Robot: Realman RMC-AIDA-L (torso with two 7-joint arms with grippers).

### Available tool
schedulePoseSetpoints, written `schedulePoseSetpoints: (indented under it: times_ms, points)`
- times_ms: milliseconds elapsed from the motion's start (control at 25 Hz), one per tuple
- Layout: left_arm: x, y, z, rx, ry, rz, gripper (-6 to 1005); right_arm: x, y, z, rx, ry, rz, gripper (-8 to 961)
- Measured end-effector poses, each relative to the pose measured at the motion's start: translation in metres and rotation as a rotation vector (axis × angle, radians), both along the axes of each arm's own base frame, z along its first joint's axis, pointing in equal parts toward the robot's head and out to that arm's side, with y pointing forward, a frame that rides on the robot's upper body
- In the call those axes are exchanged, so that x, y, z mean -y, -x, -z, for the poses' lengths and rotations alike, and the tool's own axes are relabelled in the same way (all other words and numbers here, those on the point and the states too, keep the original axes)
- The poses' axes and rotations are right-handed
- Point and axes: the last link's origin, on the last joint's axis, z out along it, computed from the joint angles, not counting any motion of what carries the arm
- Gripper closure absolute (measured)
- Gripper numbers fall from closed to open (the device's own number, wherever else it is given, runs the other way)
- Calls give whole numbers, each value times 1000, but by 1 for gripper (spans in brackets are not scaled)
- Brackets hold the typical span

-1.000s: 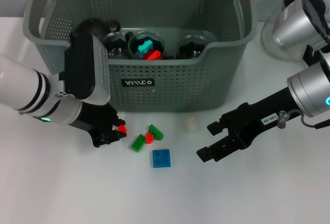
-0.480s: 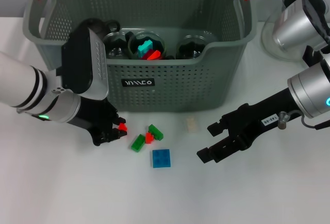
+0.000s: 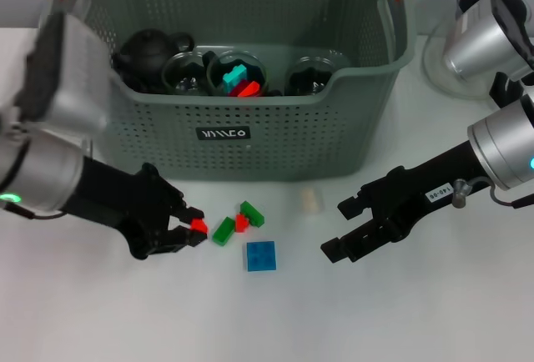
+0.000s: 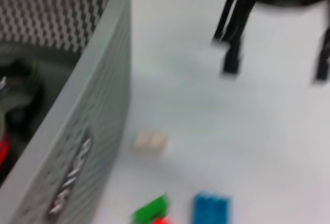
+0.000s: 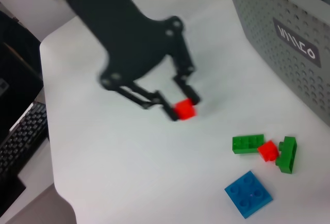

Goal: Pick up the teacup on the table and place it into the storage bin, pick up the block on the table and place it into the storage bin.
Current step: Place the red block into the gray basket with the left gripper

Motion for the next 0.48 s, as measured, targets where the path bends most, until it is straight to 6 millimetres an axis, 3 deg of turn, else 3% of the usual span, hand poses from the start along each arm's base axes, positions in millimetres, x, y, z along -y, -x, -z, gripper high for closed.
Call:
schedulePoseSetpoints:
  times_ms: [80,120,280,480]
  points:
    - [4,-4,-6,46,17,-6,750,0,0,0,0,1,0,25]
    - [13,-15,-19,152,66,-6,749,1,0,0,0,3,1,25]
    - [15,-34,-38,296,90,-8,745,2,-2,0,2,10,3,25]
    - [-9,-56,-55,407,12,-56,739,4,-3,1,1,17,-3,26]
